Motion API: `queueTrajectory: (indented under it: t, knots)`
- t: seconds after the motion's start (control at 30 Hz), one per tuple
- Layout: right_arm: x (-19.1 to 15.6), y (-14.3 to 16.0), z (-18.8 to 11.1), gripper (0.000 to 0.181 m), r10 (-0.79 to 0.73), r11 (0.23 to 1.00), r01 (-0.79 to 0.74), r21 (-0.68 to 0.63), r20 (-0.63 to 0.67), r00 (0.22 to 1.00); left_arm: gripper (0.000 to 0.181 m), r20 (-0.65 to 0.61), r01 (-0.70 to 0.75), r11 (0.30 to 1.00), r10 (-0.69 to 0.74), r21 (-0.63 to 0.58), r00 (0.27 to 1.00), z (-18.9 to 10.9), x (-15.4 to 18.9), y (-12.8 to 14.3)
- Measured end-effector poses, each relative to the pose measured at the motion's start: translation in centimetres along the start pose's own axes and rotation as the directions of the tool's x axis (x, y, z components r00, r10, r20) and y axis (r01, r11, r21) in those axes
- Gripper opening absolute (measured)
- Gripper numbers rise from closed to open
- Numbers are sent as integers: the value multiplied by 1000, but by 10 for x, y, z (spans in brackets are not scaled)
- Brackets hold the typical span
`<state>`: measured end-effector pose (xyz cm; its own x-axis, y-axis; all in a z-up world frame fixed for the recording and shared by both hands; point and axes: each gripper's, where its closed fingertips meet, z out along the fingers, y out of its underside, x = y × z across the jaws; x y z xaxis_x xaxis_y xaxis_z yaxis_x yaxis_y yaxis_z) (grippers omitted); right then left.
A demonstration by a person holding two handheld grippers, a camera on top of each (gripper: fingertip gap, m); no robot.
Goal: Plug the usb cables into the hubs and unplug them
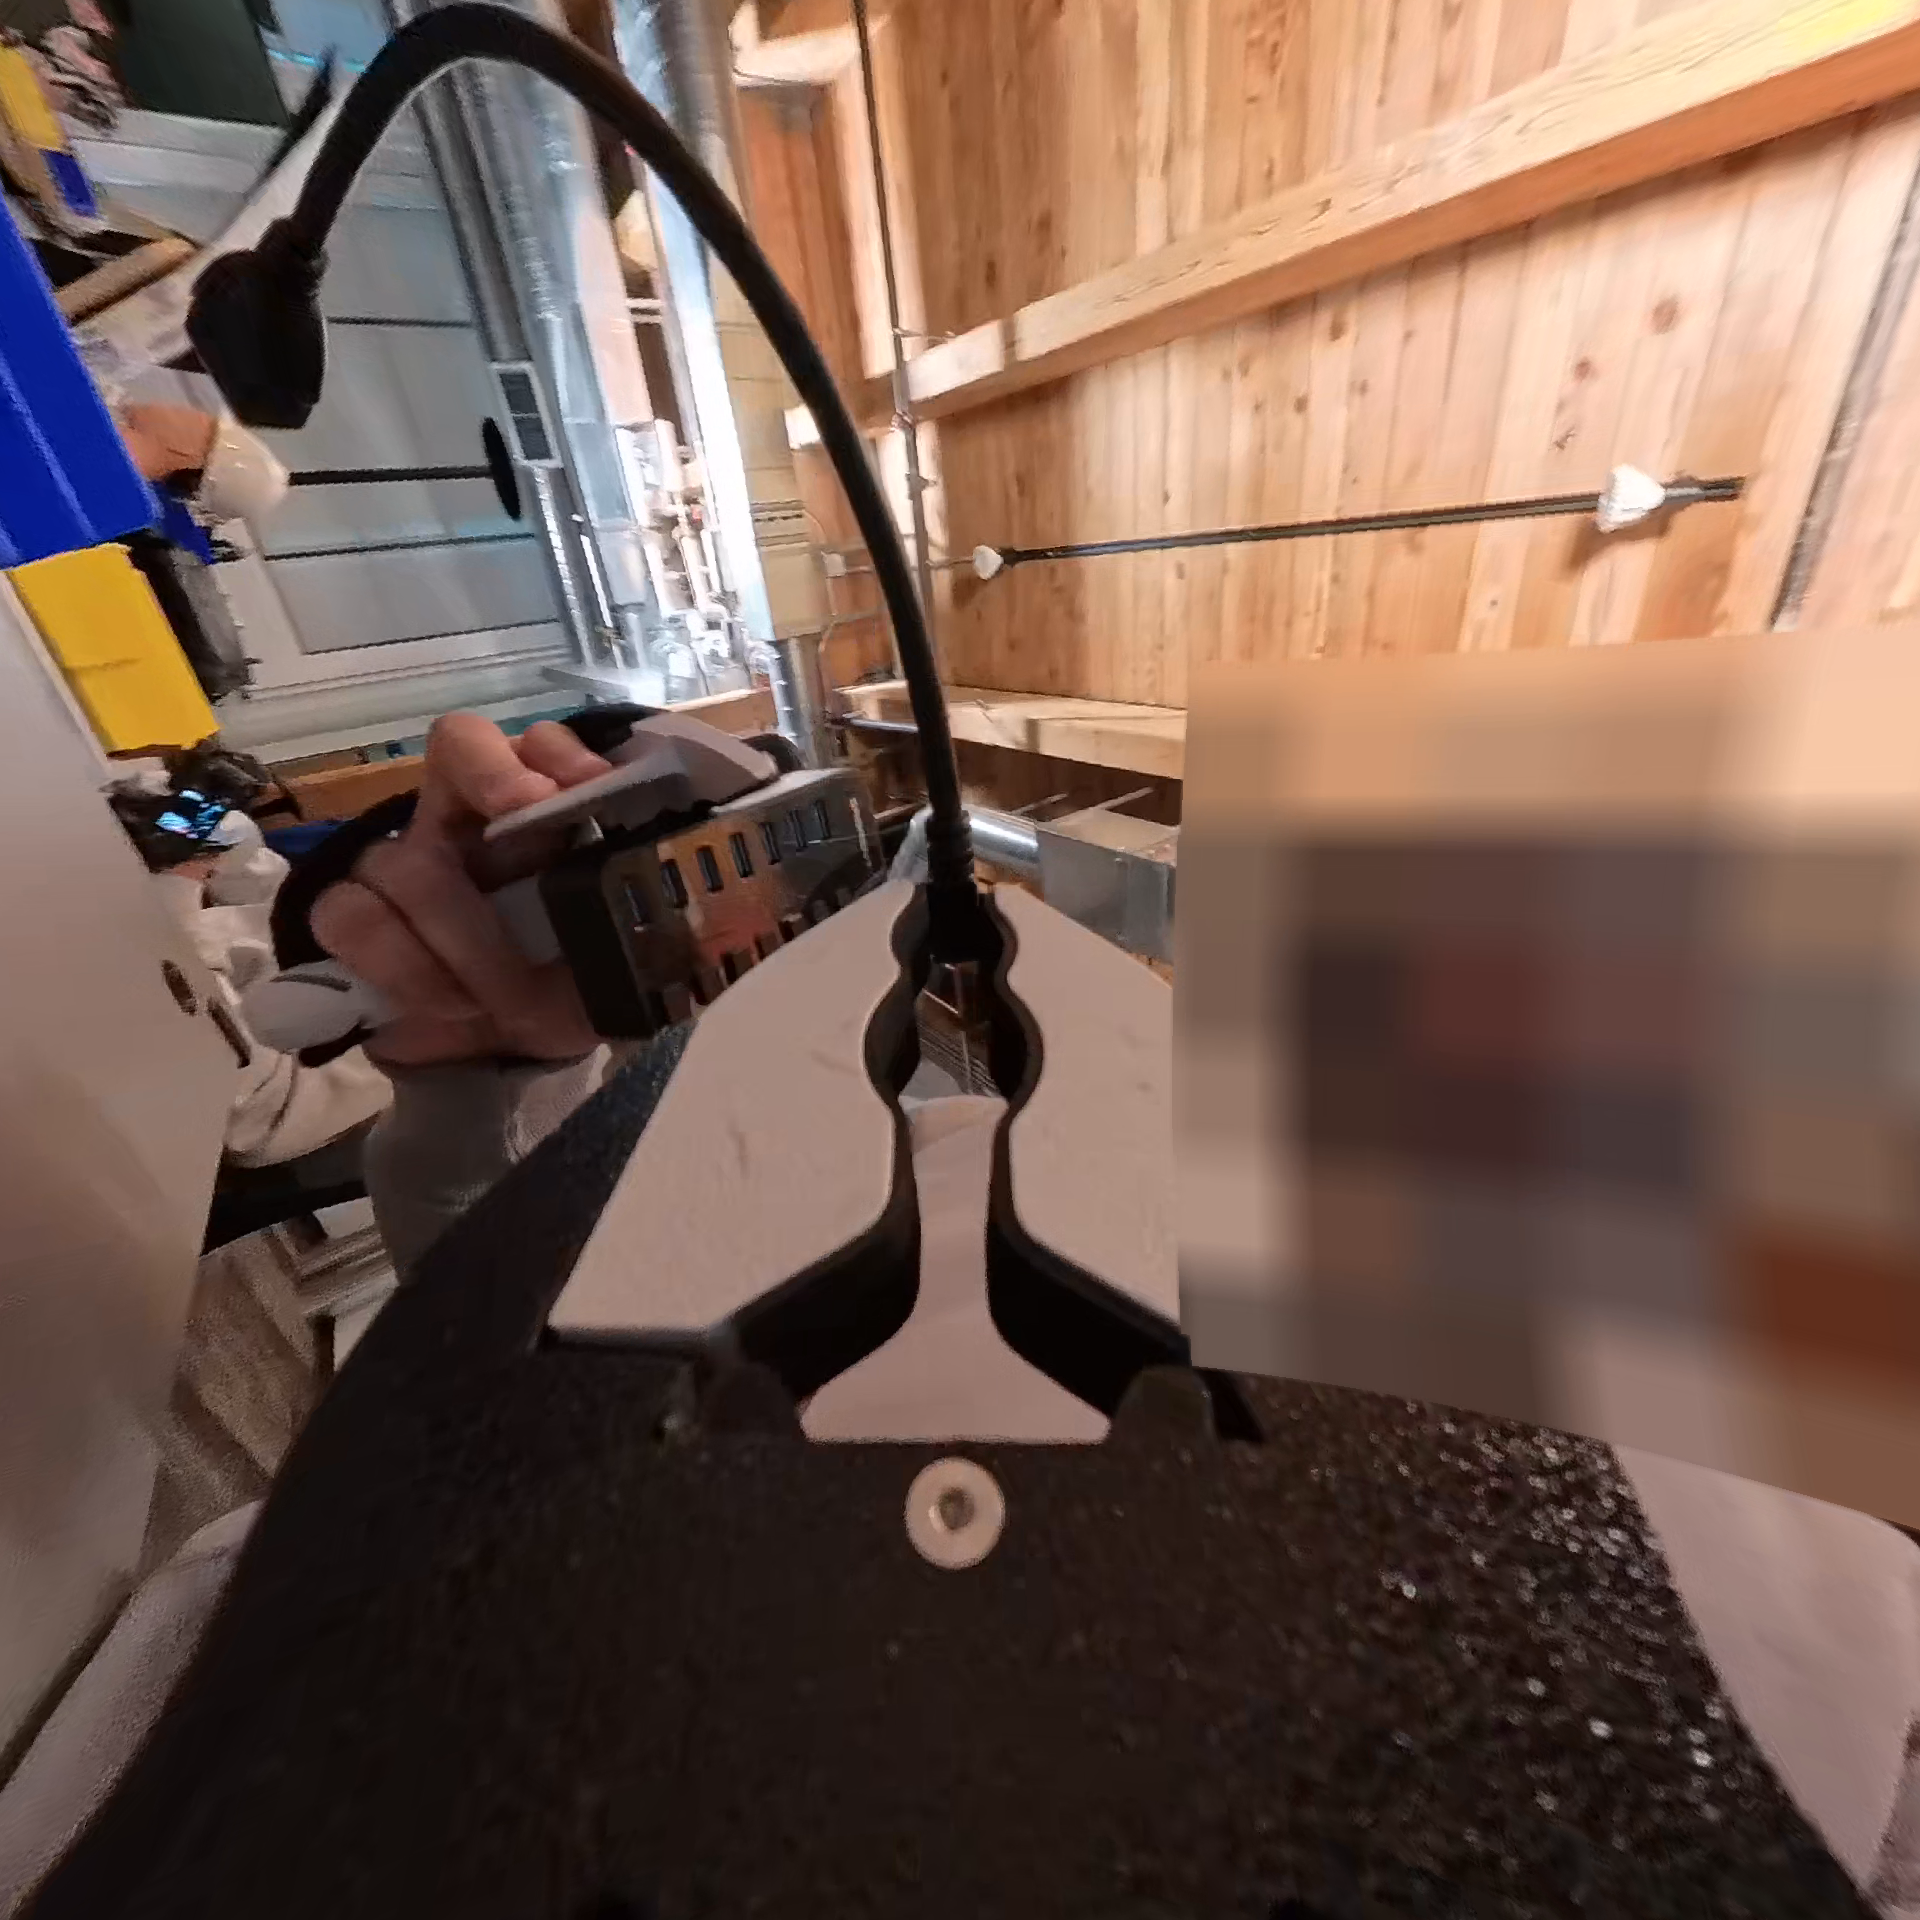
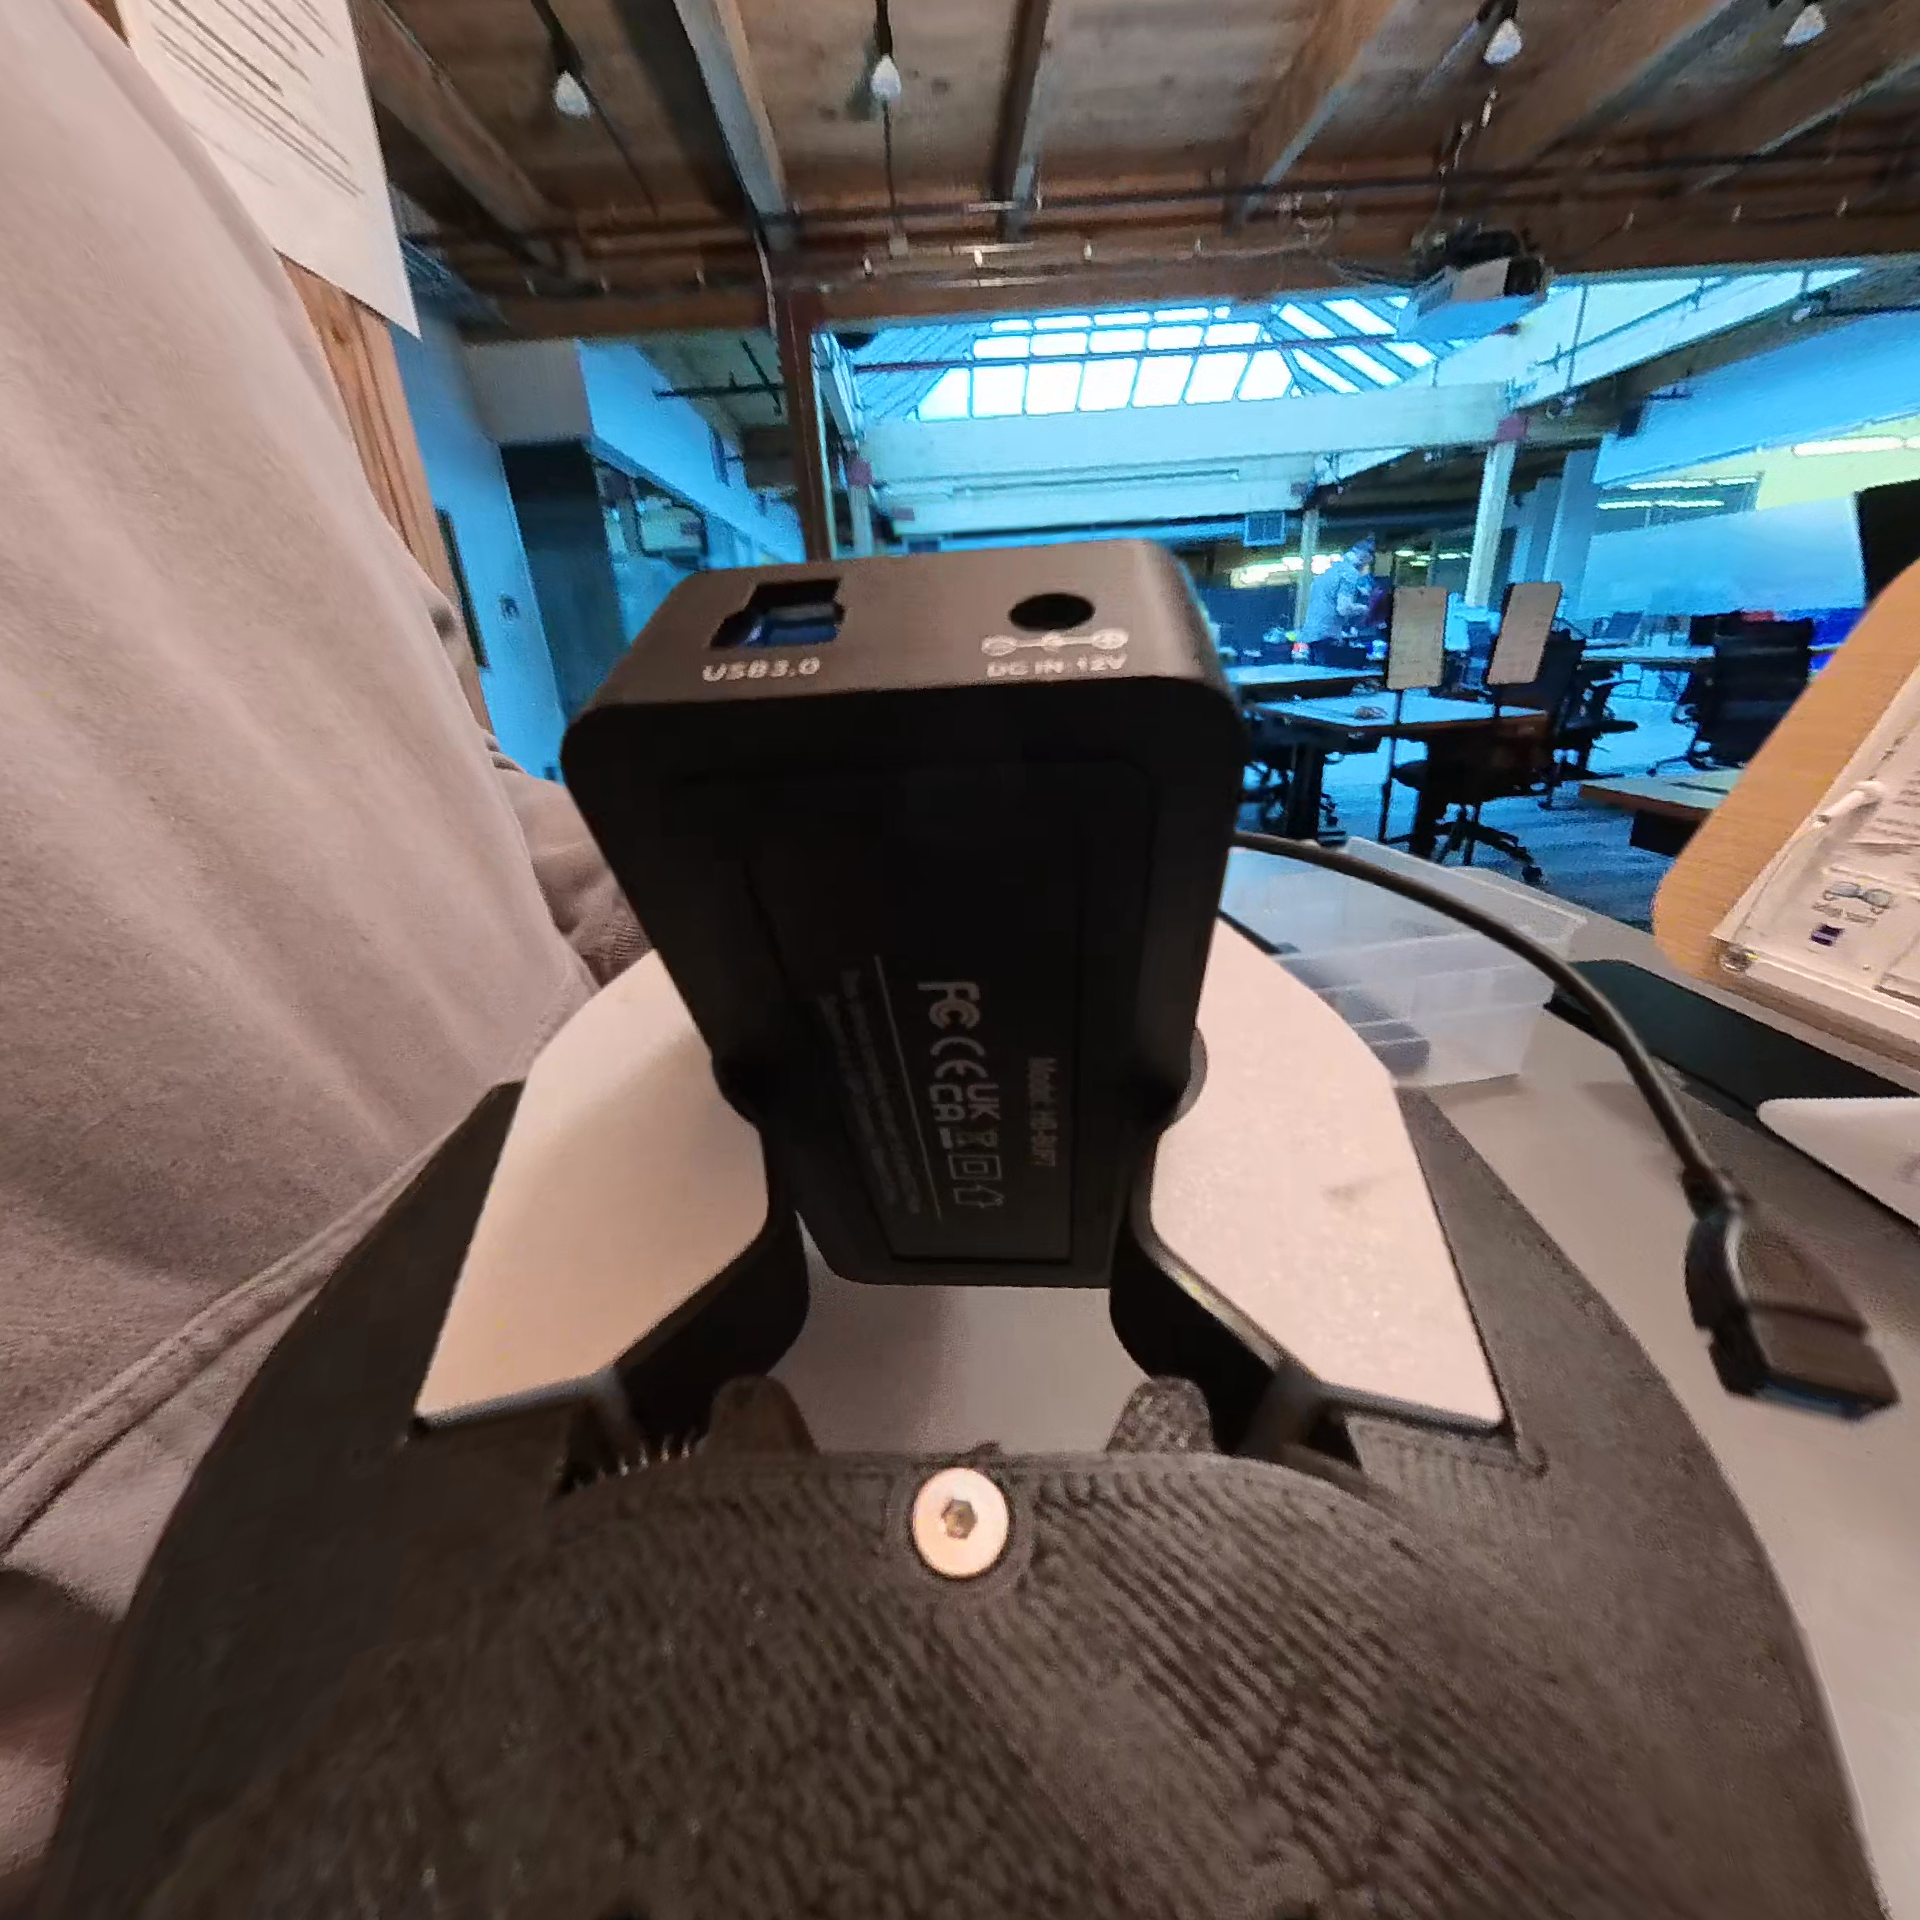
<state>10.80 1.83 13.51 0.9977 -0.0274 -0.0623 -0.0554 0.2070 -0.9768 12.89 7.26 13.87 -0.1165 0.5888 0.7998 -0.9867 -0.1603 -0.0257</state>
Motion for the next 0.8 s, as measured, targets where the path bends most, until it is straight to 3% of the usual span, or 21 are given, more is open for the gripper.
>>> queueTrajectory:
  t: [0.13,0.37,0.43,0.53,0.63,0.8]
  knots:
    - [0,5,4,74,-16,999,15,-39,-5,1000,8,-88,-20,1000,18,-24,996,0,13,6]
    - [-3,9,7,74,-18,998,18,-52,3,1000,8,-119,-75,995,67,-61,991,9,26,10]
    - [-2,9,7,74,-22,999,22,-48,0,1000,8,46,-45,997,48,-66,998,11,5,10]
    - [0,13,5,74,-41,998,41,-47,-13,999,8,309,-4,997,27,-75,951,12,-29,16]
    - [0,19,4,74,-43,997,41,-62,-23,999,8,553,-32,984,124,-173,824,9,-56,27]
    - [-3,32,6,74,-72,989,70,-133,-11,997,7,623,-62,968,205,-243,755,26,-57,31]
